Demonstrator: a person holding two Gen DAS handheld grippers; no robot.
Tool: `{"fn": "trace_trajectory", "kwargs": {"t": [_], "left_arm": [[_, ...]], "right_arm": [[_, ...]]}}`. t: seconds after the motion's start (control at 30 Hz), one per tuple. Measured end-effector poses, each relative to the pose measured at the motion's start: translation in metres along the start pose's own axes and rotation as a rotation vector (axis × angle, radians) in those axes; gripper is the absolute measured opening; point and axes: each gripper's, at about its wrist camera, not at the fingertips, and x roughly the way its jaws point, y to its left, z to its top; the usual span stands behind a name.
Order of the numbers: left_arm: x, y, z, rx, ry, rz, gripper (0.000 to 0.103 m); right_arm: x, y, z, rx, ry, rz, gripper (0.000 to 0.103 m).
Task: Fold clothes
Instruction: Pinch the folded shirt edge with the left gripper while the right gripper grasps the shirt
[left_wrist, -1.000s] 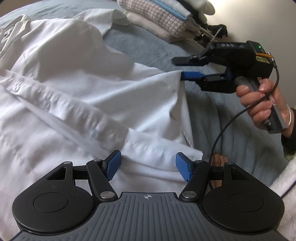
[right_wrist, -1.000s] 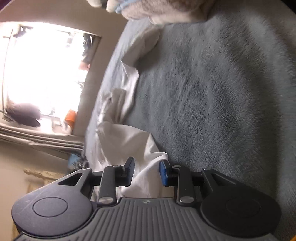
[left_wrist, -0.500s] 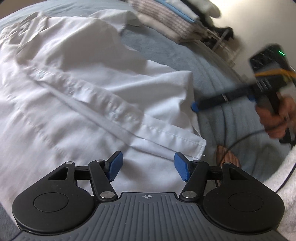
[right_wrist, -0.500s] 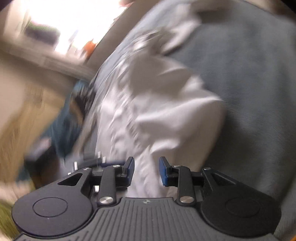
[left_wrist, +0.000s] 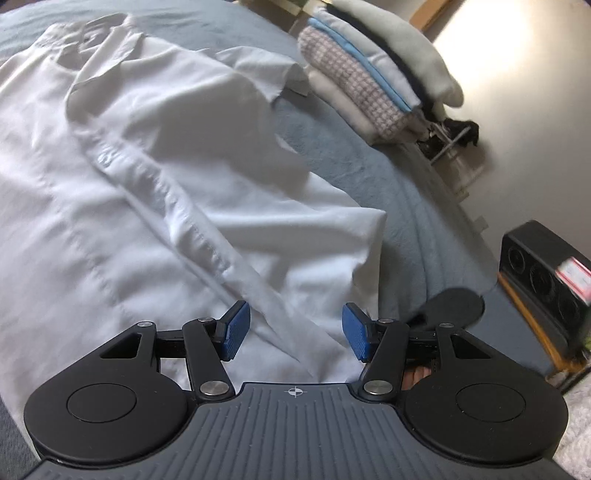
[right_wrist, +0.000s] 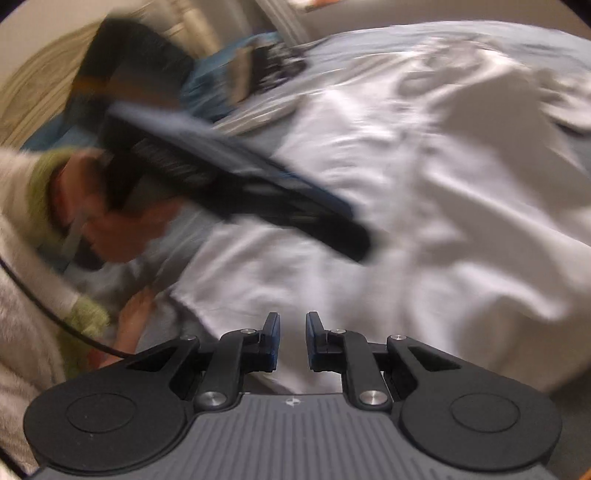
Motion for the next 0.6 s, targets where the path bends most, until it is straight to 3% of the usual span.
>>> {"fn": "trace_trajectory", "kwargs": {"t": [0.1,0.2,0.47,0.6], "left_arm": [[0.012,-0.009,-0.005,0.087,0.031,0.057,0.055],[0.02,-0.009,-0.012,0.12,0.069,0.098,0.055],[0.014,-0.006,-0.009,0.106,0.037,0.093,0.055],[0.012,-0.019,-0.006,0.158,0.012,0.064,0.058]], "right_arm": [[-0.001,0.011,0.001,-0.017,0.014,0.038,0.018],[-0.028,-0.012,-0.01,0.121,-0.037,0.035,0.019],[-0.091,-0.087,-0.042,0.568,-0.236,-0.015,0.02],[-0.083,-0.106,-0.045,0.657,-0.236,-0.076,0.02]]}}
